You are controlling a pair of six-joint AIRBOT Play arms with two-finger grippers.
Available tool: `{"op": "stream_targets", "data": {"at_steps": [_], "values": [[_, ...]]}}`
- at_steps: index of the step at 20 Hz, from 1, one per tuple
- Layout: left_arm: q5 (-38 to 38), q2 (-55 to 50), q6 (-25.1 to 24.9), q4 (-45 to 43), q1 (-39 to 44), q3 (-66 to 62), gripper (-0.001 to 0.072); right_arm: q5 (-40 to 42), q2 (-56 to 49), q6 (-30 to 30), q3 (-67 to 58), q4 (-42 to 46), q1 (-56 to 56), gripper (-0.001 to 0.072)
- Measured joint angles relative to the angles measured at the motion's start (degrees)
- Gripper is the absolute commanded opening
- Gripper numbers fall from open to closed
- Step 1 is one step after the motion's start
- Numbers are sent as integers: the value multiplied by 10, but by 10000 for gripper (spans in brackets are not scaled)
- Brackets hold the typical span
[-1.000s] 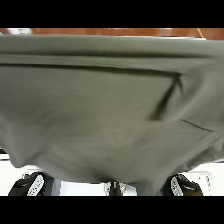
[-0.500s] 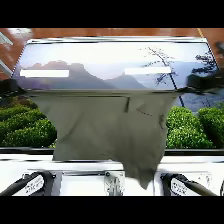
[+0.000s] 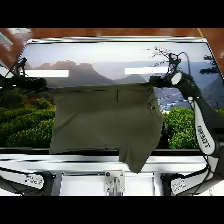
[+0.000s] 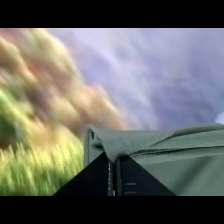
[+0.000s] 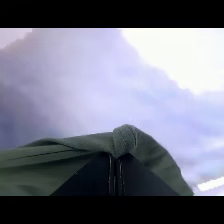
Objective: Fold the shirts.
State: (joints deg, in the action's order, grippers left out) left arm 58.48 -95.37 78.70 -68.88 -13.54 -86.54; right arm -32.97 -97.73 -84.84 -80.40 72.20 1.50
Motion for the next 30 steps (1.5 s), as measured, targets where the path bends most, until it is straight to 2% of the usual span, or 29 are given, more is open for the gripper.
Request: {"op": "stream_targets", "data": {"at_steps": [4, 7, 10, 13, 17, 18, 19, 20, 21, 22, 25, 28, 30], "values": [[-61, -54, 0, 4, 11, -5, 36, 40, -35, 0, 1, 0, 12, 65], [-51, -67, -16, 6, 15, -6, 36, -5, -28, 0, 1, 3, 9, 65], [24, -73, -52, 4, 15, -7, 35, -123, -6, 0, 1, 26, -4, 65], [120, -80, -63, -14, 14, -7, 35, -264, 1, -7, 1, 49, -12, 65], [224, -102, -22, -54, 14, -7, 35, -367, -14, -28, 2, 56, -5, 66], [241, -107, -12, -61, 15, -7, 36, -377, -17, -34, 2, 56, 0, 92], [252, -110, -4, -63, 15, -7, 46, -385, -19, -40, 2, 56, 3, 250], [260, -113, 2, -67, 16, -7, 165, -390, -21, -45, 2, 56, 6, 460], [269, -115, 6, -71, 16, -7, 345, -392, -21, -46, 2, 57, 7, 505], [277, -114, 10, -72, 14, -7, 458, -397, -19, -49, 2, 58, 7, 515], [308, -95, 16, -74, -4, -7, 470, -421, 10, -46, 2, 67, 0, 515], [341, -42, 17, -70, -43, 8, 480, -492, 62, -28, 7, 108, -40, 515], [348, 16, 7, -56, -80, 61, 589, -540, 107, -10, 34, 117, -89, 515]]}}
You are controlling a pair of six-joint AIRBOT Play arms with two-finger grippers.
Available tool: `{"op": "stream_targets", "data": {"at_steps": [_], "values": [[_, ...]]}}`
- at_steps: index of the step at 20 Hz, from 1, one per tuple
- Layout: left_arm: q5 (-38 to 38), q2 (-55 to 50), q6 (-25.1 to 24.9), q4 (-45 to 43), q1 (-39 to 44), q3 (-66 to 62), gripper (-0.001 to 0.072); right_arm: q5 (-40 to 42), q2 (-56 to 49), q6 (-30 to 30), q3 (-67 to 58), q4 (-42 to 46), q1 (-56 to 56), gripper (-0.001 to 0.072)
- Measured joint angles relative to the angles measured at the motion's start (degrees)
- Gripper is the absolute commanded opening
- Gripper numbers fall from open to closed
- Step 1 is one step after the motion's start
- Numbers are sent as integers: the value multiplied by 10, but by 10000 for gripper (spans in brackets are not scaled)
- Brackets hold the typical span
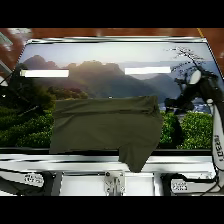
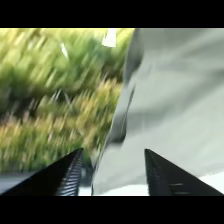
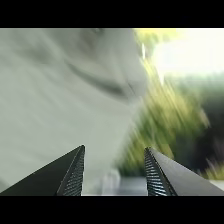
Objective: Fold the shirts.
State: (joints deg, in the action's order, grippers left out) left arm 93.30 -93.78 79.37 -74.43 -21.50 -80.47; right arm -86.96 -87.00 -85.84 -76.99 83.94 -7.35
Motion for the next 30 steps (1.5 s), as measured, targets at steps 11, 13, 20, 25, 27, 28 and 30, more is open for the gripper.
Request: {"op": "stream_targets", "data": {"at_steps": [11, 13, 20, 25, 27, 28, 30], "values": [[-116, 215, -110, 107, -209, 436, 609, 50, 204, 79, 226, -101, -204, 515], [-129, 210, -117, 95, -216, 450, 609, 67, 210, 81, 234, -109, -208, 515], [-148, 163, -139, 81, -204, 471, 609, 103, 215, 69, 242, -115, -214, 515], [-154, 150, -143, 98, -183, 485, 468, 109, 216, 55, 242, -116, -214, 514], [-175, 146, -147, 107, -178, 491, 309, 108, 216, 52, 242, -116, -214, 514], [-187, 146, -147, 123, -177, 491, 252, 108, 216, 50, 243, -116, -214, 514], [-203, 145, -145, 130, -176, 493, 117, 105, 216, 50, 247, -116, -214, 514]]}}
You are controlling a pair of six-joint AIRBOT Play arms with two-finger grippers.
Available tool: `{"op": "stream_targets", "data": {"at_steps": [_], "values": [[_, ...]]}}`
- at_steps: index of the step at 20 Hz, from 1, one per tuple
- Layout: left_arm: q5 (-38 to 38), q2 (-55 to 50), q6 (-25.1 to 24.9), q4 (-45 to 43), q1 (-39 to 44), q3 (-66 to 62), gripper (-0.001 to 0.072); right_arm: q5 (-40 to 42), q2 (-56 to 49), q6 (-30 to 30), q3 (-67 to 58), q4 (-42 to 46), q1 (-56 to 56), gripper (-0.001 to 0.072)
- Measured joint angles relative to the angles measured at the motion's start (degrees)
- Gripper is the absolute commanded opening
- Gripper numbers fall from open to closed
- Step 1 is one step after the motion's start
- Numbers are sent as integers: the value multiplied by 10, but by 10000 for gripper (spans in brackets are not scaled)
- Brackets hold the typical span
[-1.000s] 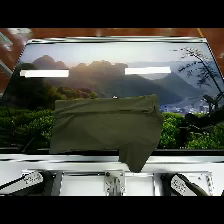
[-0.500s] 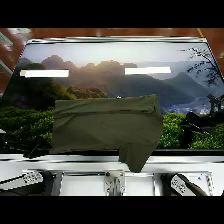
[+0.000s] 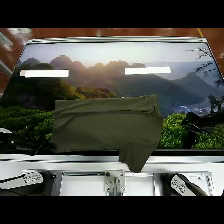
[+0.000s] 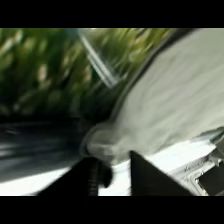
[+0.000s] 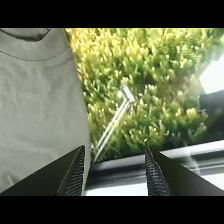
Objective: Fold the shirts.
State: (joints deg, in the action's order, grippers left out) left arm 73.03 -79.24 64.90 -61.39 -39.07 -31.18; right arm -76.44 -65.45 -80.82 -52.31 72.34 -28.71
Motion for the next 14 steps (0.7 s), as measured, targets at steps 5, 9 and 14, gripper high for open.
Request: {"op": "stream_targets", "data": {"at_steps": [5, 9, 14], "values": [[-8, 0, 3, 11, 1, 1, 37, -11, 0, 16, 74, -10, 0, 521], [4, 3, -3, 11, 2, 1, 37, -17, 0, 60, 162, -59, 0, 582], [25, 22, -10, 16, 2, -2, 37, 23, 0, 82, 238, -104, 63, 575]]}}
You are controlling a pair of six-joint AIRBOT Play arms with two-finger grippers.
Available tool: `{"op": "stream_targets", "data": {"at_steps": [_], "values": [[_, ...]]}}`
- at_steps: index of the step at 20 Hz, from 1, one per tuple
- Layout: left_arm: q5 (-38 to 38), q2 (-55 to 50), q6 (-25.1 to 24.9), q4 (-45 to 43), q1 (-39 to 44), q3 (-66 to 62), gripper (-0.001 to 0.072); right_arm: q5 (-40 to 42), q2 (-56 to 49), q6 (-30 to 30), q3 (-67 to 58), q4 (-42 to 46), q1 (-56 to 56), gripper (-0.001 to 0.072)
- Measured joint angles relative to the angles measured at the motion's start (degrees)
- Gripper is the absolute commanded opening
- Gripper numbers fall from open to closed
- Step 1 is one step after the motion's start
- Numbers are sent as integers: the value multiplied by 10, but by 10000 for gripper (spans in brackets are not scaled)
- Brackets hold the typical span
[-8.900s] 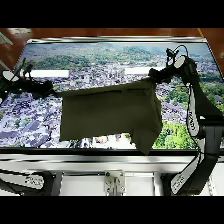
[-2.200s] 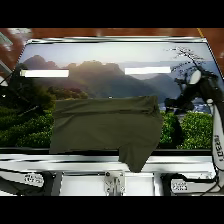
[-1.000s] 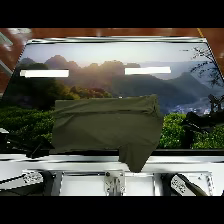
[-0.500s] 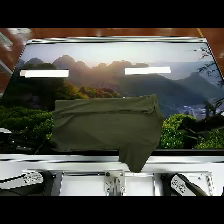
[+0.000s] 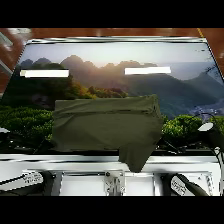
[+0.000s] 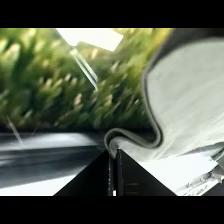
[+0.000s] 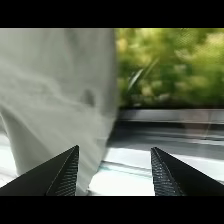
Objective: Fold the shirts.
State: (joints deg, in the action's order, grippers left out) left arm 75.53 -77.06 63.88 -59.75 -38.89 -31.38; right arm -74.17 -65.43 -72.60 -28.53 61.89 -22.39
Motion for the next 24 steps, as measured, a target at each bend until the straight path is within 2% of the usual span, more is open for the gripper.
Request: {"op": "stream_targets", "data": {"at_steps": [1, 5, 6, 7, 9, 10, 14, 18, 21, 24], "values": [[1, 4, -1, 2, 0, -2, 36, 12, 0, -1, 7, -4, 24, 548], [8, 12, -2, 12, 0, -9, 37, 62, -17, -34, 19, -13, 109, 547], [8, 14, -2, 15, 0, -10, 36, 61, -24, -39, 21, -16, 126, 499], [9, 14, -3, 17, 0, -10, 37, 64, -32, -44, 22, -20, 143, 349], [9, 15, -6, 21, 0, -11, 36, 82, -42, -51, 23, -15, 168, 106], [10, 15, -9, 23, 0, -12, 36, 89, -44, -54, 23, -16, 176, 66], [19, 22, -31, 56, 0, -37, 35, 96, -18, -58, -5, -14, 192, 64], [30, 30, -44, 133, 9, -111, 34, 107, 6, -65, -105, -37, 196, 63], [14, 25, -37, 166, 37, -185, 34, 139, -14, -84, -210, -37, 199, 63], [-30, -4, -7, 180, 72, -260, 35, 177, -72, -98, -304, -28, 199, 63]]}}
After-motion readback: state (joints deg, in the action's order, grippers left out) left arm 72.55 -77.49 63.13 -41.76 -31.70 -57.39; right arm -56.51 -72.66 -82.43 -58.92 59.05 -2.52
